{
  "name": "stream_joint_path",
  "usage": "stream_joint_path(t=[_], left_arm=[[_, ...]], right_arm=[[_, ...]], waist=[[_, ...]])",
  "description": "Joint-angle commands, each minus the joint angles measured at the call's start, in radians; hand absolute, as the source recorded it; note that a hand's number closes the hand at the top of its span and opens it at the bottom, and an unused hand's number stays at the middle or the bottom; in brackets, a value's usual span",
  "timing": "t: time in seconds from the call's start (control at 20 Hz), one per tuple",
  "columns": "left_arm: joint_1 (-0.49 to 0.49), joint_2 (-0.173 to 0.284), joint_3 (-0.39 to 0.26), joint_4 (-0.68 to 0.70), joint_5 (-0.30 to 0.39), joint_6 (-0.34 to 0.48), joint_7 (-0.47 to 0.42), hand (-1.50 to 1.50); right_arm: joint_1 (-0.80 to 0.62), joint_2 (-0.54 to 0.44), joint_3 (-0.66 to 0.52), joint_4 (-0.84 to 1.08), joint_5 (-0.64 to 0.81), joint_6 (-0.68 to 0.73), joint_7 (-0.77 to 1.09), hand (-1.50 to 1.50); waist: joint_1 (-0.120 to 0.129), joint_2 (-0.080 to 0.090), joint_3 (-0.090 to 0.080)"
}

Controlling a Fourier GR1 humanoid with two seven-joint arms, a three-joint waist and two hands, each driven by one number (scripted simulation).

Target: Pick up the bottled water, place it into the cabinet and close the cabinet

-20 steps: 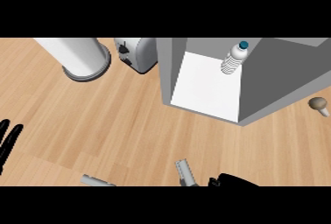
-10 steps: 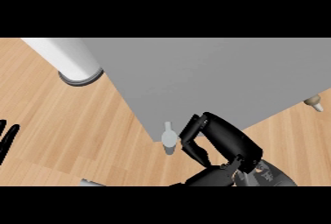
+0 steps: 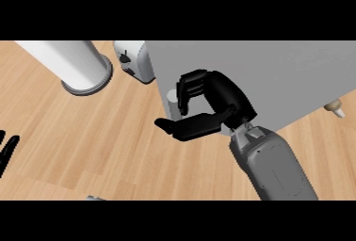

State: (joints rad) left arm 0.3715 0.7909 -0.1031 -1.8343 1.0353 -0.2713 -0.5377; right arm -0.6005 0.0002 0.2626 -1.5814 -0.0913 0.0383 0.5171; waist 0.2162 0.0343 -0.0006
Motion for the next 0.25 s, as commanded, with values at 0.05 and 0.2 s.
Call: stream_joint_path(t=[0.05, 0.2], left_arm=[[-0.001, -0.004, 0.006, 0.003, 0.001, -0.007, -0.004, -1.50], [0.009, -0.005, 0.010, 0.006, 0.003, -0.002, -0.002, -1.50]], right_arm=[[-0.201, 0.000, -0.090, 0.178, -0.037, -0.160, -0.028, -1.50], [-0.237, 0.000, -0.068, 0.205, -0.057, -0.221, -0.019, -1.50]], waist=[[0.001, 0.010, -0.003], [-0.006, 0.004, -0.002]])
